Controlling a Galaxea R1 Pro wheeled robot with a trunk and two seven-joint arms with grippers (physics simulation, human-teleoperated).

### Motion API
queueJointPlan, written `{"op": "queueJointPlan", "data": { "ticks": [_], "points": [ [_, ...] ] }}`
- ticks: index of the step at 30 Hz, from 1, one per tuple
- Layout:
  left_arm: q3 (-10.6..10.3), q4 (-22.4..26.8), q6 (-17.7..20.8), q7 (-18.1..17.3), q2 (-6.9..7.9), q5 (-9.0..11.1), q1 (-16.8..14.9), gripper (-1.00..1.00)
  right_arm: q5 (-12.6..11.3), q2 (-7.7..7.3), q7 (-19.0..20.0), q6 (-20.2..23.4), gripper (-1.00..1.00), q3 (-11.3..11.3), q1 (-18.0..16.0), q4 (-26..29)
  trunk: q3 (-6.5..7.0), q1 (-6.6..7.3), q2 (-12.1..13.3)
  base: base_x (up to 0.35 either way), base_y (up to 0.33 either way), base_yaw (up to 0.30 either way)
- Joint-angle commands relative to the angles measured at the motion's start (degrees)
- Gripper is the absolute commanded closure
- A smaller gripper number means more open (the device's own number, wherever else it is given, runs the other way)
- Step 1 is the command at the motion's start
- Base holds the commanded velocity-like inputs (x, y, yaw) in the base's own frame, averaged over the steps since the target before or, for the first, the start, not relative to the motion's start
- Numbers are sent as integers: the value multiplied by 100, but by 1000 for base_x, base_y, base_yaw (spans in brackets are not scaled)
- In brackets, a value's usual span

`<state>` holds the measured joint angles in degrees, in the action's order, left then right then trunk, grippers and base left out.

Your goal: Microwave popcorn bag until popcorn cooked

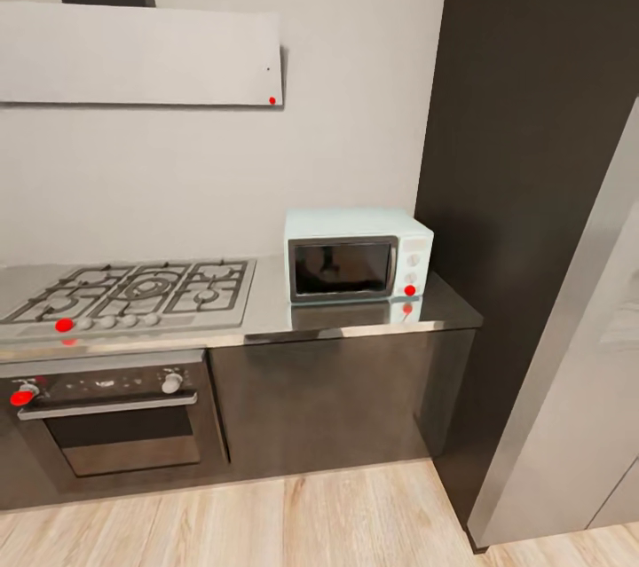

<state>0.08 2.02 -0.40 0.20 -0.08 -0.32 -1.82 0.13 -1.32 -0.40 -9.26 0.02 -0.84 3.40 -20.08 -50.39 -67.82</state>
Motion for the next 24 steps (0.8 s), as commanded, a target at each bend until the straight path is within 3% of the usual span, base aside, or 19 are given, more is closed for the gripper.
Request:
{"op": "queueJointPlan", "data": {
  "ticks": [1, 7, 13, 15, 19, 24],
  "points": [
    [1, 0, -4, 2, 0, -3, -3, -100, 6, 0, -6, -18, -100, 1, -4, 11, 12, 23, 38, 0, 0, 0],
    [1, 0, -4, 6, 0, -3, -3, -100, 6, -5, 3, -192, -100, -4, -4, 1256, 120, 155, 278, 0, 0, 0],
    [6, 0, -4, 5, 0, -3, -3, -100, 13, -16, 4, -1368, -100, -1, -4, 2503, 228, 286, 519, 0, 0, 0],
    [3, 0, -4, 3, 0, -3, -3, -100, 14, -17, 5, -1852, -100, -9, -4, 3170, 263, 330, 599, 0, 0, 0],
    [1, 0, -5, 3, 0, -3, -4, -100, 6, -18, -3, -2052, -100, -19, -4, 4426, 335, 418, 760, 0, 0, 0],
    [3, 0, -4, 0, 0, -3, -3, -100, 3, -18, 2, -2070, -100, -16, -4, 5040, 425, 528, 960, 0, 0, 0]
  ]
}}
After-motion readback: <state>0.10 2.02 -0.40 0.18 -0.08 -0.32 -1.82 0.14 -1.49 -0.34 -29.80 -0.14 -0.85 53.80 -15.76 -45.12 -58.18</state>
